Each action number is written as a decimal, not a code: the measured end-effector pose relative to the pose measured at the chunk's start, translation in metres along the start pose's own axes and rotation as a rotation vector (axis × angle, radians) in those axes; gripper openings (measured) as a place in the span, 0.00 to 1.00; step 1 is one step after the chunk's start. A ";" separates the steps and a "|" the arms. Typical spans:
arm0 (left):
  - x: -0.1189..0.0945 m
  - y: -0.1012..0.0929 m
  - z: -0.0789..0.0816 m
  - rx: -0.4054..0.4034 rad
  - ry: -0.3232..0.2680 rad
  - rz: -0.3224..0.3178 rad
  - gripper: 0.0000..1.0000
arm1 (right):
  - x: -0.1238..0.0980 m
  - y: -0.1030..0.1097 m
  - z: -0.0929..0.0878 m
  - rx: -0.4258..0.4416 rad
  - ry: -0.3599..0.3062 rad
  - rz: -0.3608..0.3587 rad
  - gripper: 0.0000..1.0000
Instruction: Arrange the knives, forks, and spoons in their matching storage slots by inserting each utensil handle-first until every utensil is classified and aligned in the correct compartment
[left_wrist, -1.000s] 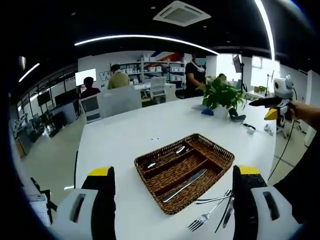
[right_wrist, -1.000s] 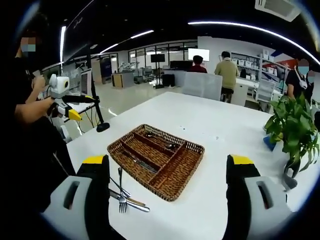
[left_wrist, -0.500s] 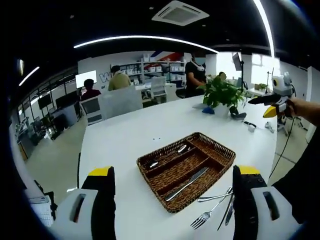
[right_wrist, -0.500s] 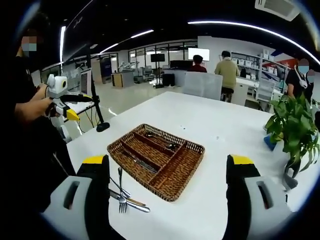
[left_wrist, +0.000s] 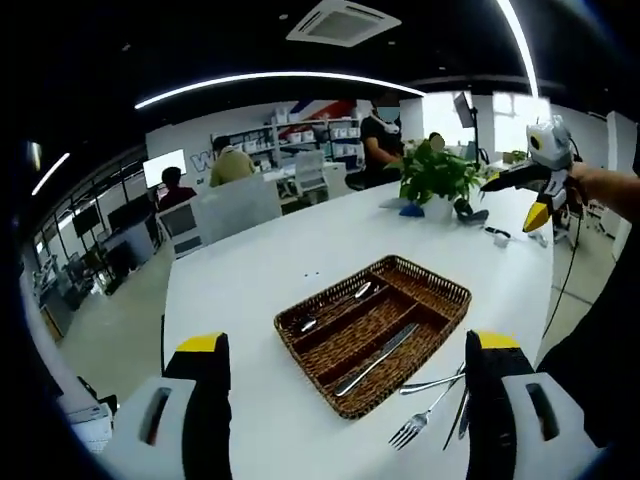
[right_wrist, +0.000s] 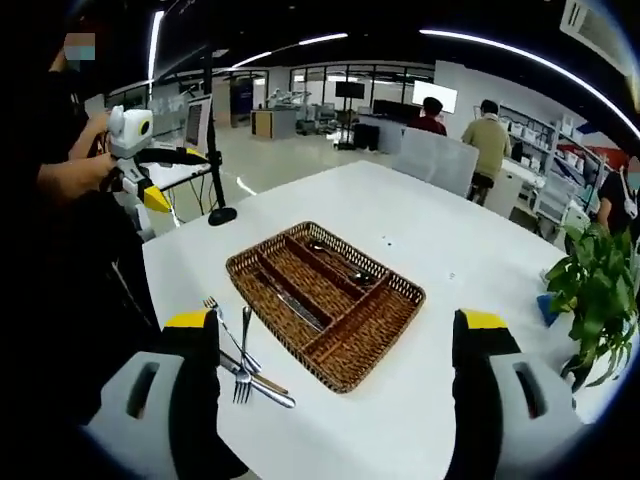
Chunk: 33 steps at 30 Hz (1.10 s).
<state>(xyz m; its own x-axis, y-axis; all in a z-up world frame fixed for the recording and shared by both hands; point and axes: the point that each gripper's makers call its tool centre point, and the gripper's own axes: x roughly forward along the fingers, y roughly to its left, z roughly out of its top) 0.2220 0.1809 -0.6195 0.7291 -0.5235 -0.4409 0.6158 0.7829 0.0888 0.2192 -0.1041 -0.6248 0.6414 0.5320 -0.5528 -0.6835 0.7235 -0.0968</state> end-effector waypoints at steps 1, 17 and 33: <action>-0.001 0.001 0.001 0.000 -0.001 -0.001 1.00 | 0.002 0.002 0.000 0.000 0.002 0.009 1.00; -0.018 0.028 -0.007 -0.010 0.000 0.013 1.00 | 0.037 0.048 0.004 -0.074 0.047 0.168 0.97; -0.028 0.046 -0.014 -0.022 -0.009 0.063 1.00 | 0.079 0.090 -0.035 -0.090 0.107 0.289 0.76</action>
<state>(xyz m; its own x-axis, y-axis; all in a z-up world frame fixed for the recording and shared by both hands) 0.2262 0.2366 -0.6161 0.7689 -0.4762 -0.4266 0.5622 0.8214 0.0964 0.1961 -0.0126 -0.7064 0.3793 0.6567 -0.6518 -0.8631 0.5049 0.0065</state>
